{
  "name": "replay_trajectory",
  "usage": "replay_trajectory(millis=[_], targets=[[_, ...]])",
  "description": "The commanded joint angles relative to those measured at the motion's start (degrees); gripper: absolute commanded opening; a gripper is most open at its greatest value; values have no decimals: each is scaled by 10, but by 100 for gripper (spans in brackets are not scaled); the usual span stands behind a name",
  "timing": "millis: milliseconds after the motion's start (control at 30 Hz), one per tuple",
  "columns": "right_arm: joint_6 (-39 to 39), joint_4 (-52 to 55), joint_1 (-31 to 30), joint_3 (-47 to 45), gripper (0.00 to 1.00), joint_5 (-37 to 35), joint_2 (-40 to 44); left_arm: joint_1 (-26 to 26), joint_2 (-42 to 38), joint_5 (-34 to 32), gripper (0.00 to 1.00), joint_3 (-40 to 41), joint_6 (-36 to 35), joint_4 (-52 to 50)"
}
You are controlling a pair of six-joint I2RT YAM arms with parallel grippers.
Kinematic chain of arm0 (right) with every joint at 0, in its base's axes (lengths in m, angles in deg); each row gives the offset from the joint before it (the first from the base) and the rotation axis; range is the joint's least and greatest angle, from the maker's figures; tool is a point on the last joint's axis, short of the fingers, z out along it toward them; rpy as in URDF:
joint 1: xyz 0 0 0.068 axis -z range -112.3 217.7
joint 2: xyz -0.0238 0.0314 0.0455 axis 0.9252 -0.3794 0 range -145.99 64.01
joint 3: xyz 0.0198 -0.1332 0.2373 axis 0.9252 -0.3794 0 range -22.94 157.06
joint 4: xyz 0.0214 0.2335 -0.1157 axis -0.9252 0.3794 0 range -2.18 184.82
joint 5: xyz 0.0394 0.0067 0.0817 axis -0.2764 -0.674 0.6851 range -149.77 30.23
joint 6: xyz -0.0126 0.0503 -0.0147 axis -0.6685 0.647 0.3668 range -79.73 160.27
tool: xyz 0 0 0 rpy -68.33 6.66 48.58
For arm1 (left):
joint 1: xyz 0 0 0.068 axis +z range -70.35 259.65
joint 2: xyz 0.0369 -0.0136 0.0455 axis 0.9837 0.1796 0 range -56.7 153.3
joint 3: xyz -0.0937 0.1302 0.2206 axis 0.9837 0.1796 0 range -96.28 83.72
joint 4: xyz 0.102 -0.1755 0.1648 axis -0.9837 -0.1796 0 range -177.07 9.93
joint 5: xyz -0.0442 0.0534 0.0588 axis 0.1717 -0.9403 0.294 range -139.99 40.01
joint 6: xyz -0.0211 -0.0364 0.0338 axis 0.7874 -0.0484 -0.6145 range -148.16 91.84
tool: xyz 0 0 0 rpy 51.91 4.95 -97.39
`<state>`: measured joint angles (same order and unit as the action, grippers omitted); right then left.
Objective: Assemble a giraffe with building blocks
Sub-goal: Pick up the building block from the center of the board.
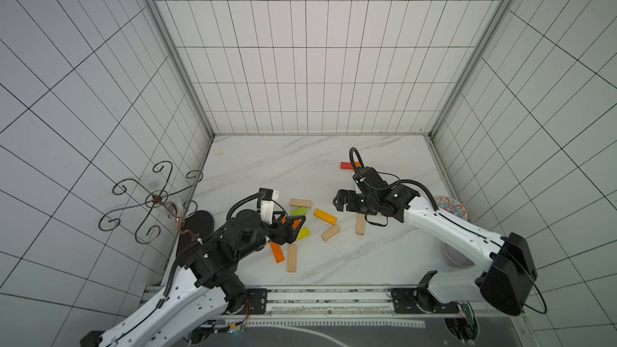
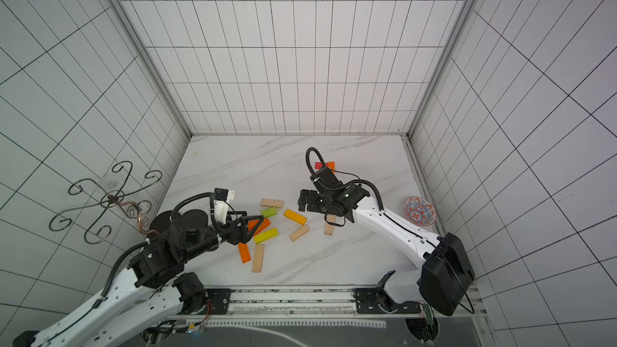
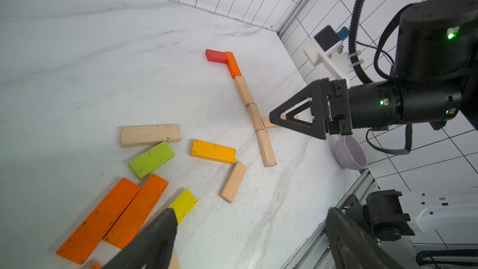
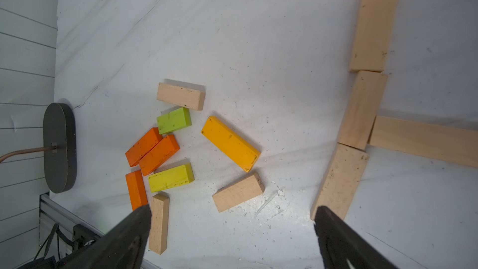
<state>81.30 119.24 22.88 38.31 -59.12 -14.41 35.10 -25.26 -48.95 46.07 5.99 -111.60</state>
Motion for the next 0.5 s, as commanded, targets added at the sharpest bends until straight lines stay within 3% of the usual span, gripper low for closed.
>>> replay_trajectory(millis=[0,233,467], targets=[[9,-4,-60,12,98,-19,-34,2,-32,-56,90,-26,13,-61],[131,-4,-166,48,74,-16,-126,3,-125,-152,90,-56,44,-125],[206,64,-250,160,72,-60,-238,2,-204,-199,89,-61,62,-157]])
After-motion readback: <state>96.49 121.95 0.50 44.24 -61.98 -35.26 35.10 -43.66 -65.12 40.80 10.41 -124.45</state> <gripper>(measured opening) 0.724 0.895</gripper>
